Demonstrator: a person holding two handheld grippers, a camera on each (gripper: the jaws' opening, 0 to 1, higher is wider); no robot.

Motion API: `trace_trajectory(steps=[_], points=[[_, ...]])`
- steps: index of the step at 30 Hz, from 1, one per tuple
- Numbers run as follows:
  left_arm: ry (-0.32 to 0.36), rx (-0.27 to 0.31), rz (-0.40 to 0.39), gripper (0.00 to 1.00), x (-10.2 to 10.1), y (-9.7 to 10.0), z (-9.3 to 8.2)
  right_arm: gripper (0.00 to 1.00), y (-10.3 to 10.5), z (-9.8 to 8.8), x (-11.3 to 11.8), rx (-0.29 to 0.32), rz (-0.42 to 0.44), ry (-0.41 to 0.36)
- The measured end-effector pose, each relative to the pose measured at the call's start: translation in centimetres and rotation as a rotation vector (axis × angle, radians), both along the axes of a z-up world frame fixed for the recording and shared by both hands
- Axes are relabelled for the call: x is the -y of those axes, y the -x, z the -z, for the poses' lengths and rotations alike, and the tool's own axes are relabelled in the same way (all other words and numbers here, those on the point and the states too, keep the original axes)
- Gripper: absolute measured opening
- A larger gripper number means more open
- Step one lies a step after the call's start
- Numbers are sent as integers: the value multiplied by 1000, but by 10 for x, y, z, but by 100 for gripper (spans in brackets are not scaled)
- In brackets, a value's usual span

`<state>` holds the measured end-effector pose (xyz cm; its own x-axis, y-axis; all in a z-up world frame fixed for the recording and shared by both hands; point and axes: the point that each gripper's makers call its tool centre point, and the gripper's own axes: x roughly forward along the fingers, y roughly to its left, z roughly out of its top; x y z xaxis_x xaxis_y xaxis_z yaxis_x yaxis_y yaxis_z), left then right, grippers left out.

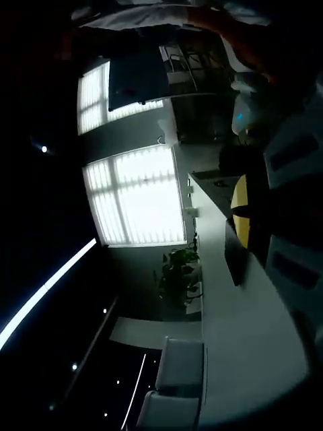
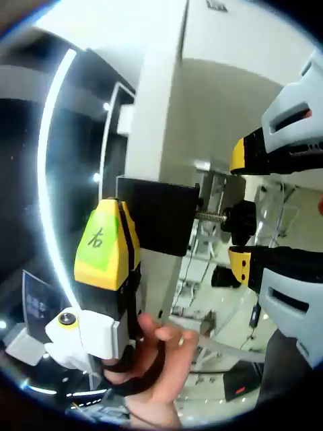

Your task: Clamp the fixed fixture on the desktop, loosen the retaining clip, secure it to the edge of the desk, and tighten the retaining clip.

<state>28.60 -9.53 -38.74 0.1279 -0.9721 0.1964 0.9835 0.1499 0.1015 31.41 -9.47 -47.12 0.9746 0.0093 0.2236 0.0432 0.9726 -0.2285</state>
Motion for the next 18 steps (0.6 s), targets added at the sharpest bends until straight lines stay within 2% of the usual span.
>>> trace_trajectory(steps=[3,4,6,7,8,10,12,16,18], points=[[-2,3,-2,1,0,0,0,36,10,-2,-22,-18,19,26],[-4,6,-4,1,1,0,0,36,12,-4,-24,-16,44,4],[-6,9,-6,1,1,0,0,36,23,-1,-1,-50,255,-90],[-8,12,-7,1,1,0,0,37,19,-7,-16,-34,182,-125],[-10,14,-7,1,1,0,0,38,17,-10,-24,-34,148,-147],[-10,15,-12,1,1,0,0,43,13,-23,-27,-8,173,-120],[-10,15,-12,1,1,0,0,42,8,-26,-25,-2,182,-119],[-12,17,-12,1,1,0,0,42,-1,-8,-5,-55,218,-153],[-7,12,-8,1,1,0,0,42,-5,-2,3,-61,230,-156]])
